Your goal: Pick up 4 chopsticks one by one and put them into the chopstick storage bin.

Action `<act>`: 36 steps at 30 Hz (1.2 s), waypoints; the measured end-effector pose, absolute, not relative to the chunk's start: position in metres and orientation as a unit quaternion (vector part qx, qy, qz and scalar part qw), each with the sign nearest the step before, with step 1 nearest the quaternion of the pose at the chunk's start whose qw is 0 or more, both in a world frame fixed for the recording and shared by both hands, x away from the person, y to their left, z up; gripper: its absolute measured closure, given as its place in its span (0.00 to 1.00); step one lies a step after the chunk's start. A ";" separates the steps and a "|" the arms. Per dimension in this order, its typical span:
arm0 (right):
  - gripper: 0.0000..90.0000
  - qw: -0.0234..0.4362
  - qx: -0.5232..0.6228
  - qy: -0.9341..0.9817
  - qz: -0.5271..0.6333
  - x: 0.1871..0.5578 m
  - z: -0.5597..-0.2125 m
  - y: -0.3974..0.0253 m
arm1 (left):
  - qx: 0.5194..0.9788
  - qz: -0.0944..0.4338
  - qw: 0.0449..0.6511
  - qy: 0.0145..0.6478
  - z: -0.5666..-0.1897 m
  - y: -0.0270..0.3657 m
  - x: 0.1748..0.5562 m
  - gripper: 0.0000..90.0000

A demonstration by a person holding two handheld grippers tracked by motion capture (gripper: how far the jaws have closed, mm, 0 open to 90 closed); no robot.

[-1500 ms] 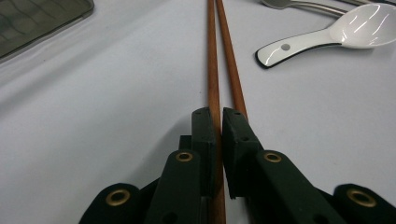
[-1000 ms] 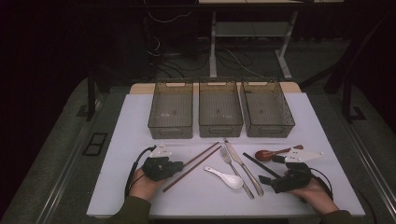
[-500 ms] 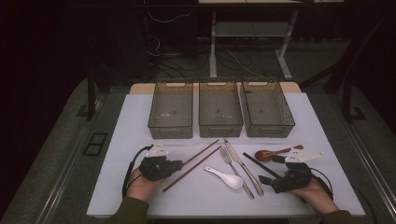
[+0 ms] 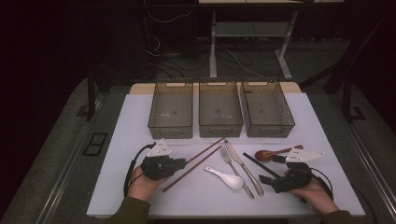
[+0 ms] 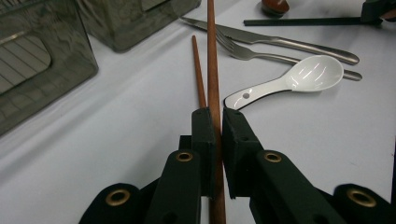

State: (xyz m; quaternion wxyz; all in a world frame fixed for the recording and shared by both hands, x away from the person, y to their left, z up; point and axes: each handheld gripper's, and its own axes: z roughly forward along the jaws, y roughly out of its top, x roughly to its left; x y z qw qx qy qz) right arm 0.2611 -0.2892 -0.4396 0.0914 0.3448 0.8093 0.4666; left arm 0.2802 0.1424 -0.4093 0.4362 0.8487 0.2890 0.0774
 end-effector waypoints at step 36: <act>0.03 0.090 0.343 0.811 0.465 0.262 -0.441 -0.289 | 0.810 0.107 0.496 0.294 -0.381 0.148 0.313 0.92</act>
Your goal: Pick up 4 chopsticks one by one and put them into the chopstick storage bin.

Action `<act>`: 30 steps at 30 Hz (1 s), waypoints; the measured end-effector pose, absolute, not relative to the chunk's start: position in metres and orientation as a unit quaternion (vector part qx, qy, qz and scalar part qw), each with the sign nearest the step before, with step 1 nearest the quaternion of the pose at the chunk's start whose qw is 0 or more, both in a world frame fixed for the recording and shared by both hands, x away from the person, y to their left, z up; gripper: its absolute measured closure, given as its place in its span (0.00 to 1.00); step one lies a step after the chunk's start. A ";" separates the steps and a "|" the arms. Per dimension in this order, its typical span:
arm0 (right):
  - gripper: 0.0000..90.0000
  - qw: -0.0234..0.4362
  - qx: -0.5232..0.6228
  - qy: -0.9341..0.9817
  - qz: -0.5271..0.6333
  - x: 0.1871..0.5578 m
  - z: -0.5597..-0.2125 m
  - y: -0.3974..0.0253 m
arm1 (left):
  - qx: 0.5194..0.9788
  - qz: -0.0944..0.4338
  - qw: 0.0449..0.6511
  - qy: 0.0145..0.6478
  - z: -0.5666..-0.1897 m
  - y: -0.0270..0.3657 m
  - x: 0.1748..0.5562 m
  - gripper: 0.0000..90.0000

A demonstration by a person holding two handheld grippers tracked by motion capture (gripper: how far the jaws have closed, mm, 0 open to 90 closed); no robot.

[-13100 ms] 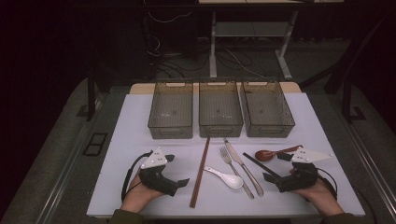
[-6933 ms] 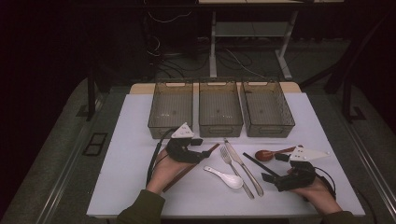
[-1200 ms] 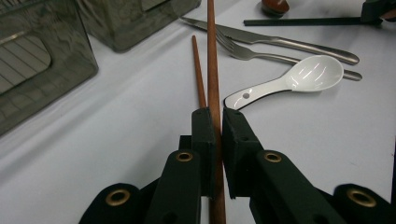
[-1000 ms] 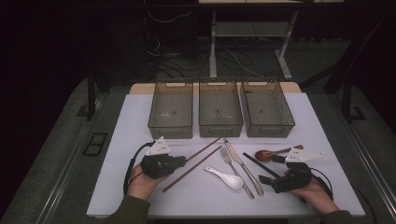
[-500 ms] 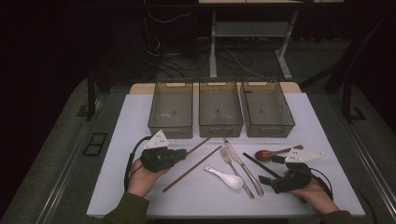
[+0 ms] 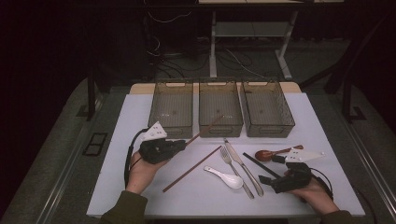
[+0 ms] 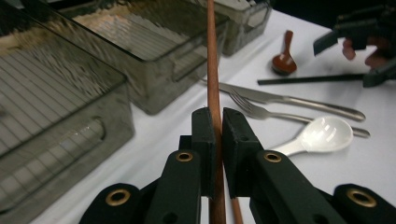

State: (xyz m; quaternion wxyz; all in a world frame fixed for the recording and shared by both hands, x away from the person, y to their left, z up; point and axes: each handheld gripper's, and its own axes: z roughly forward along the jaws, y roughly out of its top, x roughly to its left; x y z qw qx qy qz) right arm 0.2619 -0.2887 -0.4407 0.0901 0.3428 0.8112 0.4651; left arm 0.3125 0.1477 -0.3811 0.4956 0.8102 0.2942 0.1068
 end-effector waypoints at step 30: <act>0.03 0.085 0.351 0.810 0.463 0.264 -0.444 -0.289 | 0.789 0.138 0.503 0.325 -0.359 0.175 0.370 0.92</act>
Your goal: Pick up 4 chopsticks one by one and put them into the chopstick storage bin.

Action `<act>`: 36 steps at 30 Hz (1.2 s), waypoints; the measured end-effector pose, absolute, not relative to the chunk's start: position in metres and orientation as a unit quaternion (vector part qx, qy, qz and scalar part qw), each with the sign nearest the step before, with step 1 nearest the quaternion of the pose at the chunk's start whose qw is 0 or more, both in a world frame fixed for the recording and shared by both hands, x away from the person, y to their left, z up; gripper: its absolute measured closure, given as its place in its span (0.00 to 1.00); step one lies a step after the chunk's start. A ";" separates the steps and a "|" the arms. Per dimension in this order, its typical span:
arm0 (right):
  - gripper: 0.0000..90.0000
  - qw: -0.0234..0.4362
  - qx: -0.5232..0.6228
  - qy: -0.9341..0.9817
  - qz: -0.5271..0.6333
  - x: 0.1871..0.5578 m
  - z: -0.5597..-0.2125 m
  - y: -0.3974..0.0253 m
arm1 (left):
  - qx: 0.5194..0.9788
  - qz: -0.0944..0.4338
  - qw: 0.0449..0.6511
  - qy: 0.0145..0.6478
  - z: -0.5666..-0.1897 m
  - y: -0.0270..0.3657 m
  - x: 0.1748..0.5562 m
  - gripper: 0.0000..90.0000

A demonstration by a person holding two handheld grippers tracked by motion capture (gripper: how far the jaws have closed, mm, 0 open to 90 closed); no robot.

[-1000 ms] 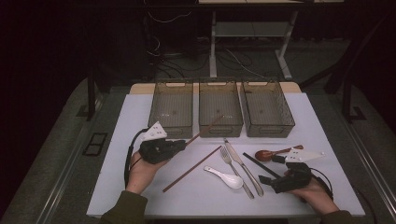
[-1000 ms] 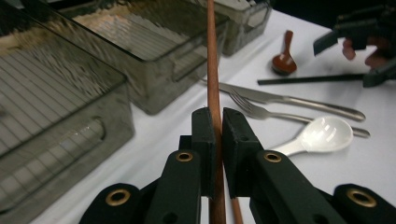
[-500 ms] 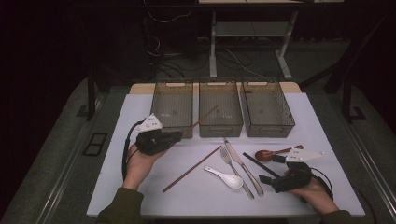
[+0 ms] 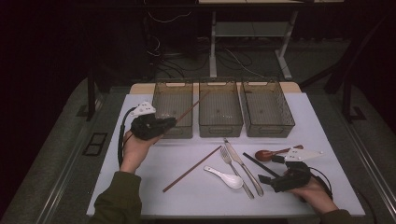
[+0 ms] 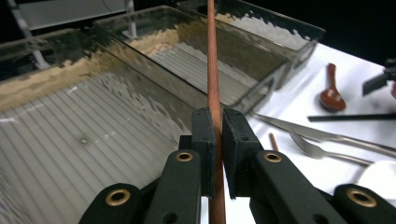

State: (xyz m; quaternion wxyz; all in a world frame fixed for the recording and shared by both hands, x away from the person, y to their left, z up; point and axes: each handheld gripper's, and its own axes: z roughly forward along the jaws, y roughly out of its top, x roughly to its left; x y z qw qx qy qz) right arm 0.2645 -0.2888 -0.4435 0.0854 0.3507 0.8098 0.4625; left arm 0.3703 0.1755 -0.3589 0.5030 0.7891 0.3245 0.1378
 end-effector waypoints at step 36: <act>0.03 0.081 0.355 0.806 0.466 0.265 -0.443 -0.290 | 0.758 0.158 0.449 0.447 -0.383 0.186 0.456 0.92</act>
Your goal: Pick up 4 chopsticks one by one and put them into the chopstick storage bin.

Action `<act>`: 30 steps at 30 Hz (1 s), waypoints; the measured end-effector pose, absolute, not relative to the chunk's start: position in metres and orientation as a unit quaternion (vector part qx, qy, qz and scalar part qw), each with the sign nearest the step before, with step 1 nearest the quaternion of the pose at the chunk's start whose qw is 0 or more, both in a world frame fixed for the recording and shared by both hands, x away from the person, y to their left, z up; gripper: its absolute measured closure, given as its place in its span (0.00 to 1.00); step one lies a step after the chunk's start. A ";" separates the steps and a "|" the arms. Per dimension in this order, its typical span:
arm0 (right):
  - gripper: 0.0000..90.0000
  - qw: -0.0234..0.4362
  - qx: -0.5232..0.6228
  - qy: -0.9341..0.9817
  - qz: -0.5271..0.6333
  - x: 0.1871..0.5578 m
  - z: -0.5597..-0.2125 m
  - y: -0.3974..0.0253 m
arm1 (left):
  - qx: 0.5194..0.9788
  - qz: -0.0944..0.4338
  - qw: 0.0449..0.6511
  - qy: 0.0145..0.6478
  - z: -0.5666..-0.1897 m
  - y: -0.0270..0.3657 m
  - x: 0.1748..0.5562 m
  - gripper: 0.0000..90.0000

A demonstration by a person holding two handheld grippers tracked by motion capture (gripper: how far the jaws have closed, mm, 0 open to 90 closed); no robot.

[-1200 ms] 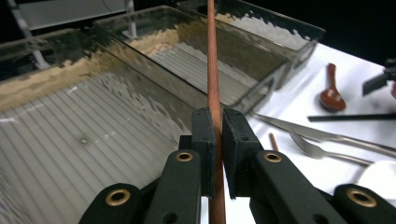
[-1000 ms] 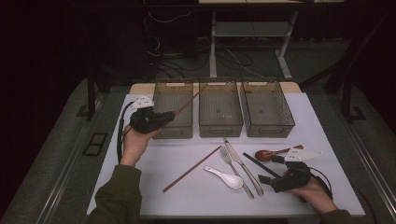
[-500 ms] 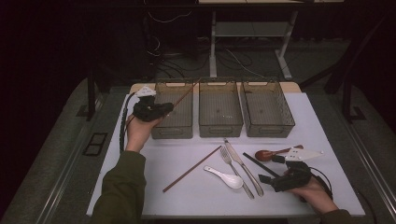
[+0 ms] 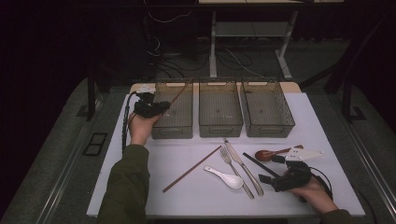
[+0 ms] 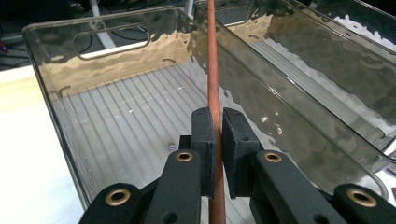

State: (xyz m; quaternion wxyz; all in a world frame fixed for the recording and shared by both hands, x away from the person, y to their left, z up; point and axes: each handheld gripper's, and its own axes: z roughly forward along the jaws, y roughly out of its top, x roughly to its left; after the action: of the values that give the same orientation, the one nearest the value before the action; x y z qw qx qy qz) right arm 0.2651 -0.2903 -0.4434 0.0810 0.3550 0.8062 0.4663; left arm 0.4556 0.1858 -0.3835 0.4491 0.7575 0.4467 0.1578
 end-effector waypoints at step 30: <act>0.03 0.081 0.352 0.807 0.467 0.264 -0.442 -0.291 | 0.753 0.160 0.446 0.456 -0.380 0.186 0.452 0.68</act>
State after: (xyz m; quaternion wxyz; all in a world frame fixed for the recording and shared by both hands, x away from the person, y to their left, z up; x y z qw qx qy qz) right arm 0.2640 -0.2913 -0.4423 0.0814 0.3521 0.8073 0.4666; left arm 0.4522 0.1860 -0.3802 0.4463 0.7529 0.4563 0.1604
